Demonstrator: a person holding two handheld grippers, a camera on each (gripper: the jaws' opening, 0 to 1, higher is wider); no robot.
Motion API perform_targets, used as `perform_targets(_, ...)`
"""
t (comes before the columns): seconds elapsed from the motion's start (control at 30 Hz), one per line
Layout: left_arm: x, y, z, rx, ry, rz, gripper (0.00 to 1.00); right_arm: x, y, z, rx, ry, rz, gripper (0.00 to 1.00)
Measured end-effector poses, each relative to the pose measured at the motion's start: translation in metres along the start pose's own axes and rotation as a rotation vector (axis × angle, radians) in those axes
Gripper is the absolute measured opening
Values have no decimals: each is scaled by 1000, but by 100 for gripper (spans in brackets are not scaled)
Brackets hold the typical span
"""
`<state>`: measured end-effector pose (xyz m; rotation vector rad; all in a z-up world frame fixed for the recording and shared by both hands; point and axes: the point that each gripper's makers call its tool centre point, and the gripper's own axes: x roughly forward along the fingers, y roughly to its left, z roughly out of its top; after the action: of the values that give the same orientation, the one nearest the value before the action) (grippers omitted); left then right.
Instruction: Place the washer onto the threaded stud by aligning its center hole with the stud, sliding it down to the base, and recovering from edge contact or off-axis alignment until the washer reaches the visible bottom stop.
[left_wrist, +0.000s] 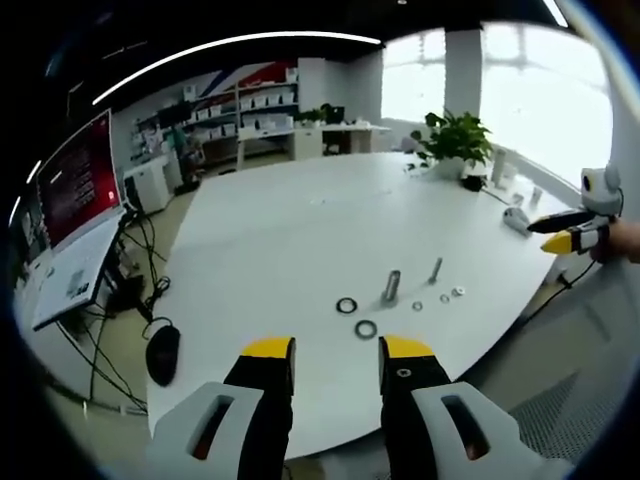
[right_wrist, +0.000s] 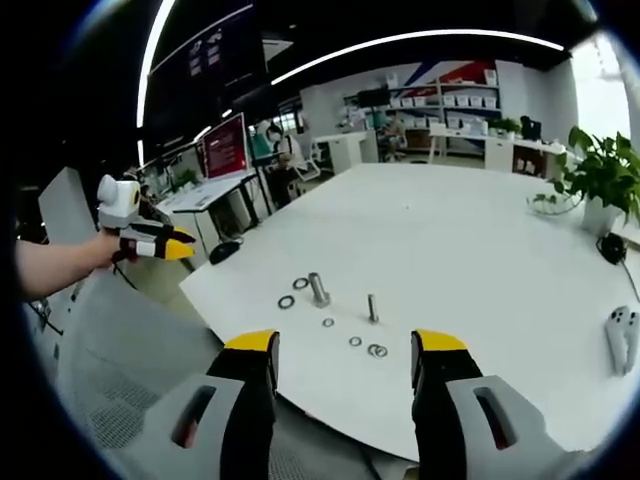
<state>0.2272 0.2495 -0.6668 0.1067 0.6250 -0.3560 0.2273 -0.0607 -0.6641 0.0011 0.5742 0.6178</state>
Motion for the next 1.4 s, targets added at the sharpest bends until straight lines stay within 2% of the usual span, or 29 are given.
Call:
perform_targets(1.1,5,-3,-5,8,38,-18,31,1,-2,0,-5,4,-4,55)
perform_targets(1.4,3,5,-5,-52,21,-3,31,-1,-8,3,26,-15,-27,55)
